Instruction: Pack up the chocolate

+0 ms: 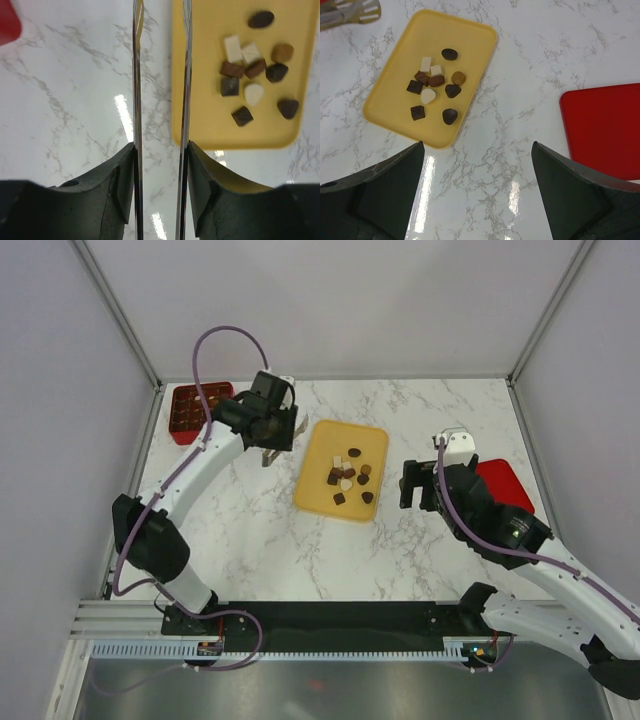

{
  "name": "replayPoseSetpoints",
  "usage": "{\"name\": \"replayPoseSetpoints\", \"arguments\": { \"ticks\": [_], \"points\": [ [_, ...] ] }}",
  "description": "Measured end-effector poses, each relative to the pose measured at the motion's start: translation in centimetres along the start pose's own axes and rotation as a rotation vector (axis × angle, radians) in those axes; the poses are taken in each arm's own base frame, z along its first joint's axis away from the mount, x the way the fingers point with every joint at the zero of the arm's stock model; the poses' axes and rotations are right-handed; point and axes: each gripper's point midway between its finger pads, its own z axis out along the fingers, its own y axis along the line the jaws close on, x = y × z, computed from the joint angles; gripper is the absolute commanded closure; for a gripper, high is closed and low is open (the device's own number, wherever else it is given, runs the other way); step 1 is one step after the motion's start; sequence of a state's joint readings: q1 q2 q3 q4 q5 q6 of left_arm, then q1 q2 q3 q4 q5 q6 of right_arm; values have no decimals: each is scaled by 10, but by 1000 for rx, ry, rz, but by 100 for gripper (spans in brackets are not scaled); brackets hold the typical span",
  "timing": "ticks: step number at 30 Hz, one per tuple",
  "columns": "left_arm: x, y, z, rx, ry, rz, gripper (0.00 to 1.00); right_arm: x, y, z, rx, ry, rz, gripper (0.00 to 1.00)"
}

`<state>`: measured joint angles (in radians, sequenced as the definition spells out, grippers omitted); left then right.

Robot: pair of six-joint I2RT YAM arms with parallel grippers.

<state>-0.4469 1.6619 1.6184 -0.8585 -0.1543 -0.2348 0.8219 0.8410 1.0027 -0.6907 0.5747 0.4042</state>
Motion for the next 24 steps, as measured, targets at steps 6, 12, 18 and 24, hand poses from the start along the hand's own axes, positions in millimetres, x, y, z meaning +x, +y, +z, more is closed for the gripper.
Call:
{"name": "replayPoseSetpoints", "arguments": {
  "ticks": [6, 12, 18, 24],
  "points": [
    [60, -66, -25, 142, 64, 144, 49, 1, -7, -7, 10, -1, 9, 3],
    [117, -95, -25, 177, 161, 233, 48, 3, -9, -10, 14, 6, 12, 4],
    [128, -98, -21, 171, 184, 242, 48, 5, -11, -11, 16, 11, 11, 4],
    [137, -97, -11, 153, 221, 248, 48, 5, -12, -11, 23, 13, 9, 4]
  ]
}}
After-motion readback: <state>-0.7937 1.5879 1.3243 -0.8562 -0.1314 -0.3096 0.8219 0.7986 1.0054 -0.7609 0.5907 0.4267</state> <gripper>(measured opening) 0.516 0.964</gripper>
